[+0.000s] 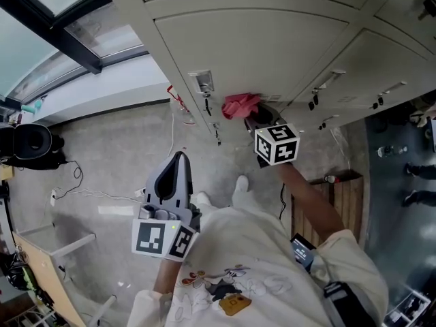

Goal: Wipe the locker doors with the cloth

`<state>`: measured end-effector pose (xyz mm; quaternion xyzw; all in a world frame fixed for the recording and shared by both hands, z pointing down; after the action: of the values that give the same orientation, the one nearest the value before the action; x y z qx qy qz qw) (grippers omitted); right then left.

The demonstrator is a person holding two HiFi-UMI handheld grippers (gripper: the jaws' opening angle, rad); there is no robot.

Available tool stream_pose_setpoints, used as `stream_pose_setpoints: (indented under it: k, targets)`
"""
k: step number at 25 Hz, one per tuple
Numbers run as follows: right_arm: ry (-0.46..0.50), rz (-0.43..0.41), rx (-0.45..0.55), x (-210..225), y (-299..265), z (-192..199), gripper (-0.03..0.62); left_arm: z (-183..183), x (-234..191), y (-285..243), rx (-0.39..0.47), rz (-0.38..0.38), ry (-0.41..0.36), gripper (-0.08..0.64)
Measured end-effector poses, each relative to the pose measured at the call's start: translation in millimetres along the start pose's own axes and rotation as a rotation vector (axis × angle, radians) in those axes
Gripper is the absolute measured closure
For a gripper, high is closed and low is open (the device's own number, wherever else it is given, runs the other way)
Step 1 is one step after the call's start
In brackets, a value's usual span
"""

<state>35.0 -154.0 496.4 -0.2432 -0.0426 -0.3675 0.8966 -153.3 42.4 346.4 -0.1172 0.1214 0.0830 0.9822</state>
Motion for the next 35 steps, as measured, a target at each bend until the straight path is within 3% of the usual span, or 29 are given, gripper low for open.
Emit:
stream_pose_setpoints:
  k: [18, 35]
  targets:
    - [0.025, -0.075, -0.061, -54.6, -53.9, 19.4, 0.515, -5.2, -22.9, 27.6, 0.011, -0.060, -0.004, 0.558]
    - [-0.045, 0.079, -0.077, 17.3, -8.2, 30.8, 0.515, -2.2, 2.9, -7.9, -0.013, 0.076, -0.013, 0.558]
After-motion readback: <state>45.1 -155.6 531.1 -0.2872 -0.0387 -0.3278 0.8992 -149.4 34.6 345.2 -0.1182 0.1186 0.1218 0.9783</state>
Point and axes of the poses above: the fingertips, and each gripper's own axes: y backward along the fingers, x to its right, z out of its underside, the point moved 8 cm from there along y, backward along the fingers, and after that the axes turned 2 degrees about -x, right-handed, at the moved point
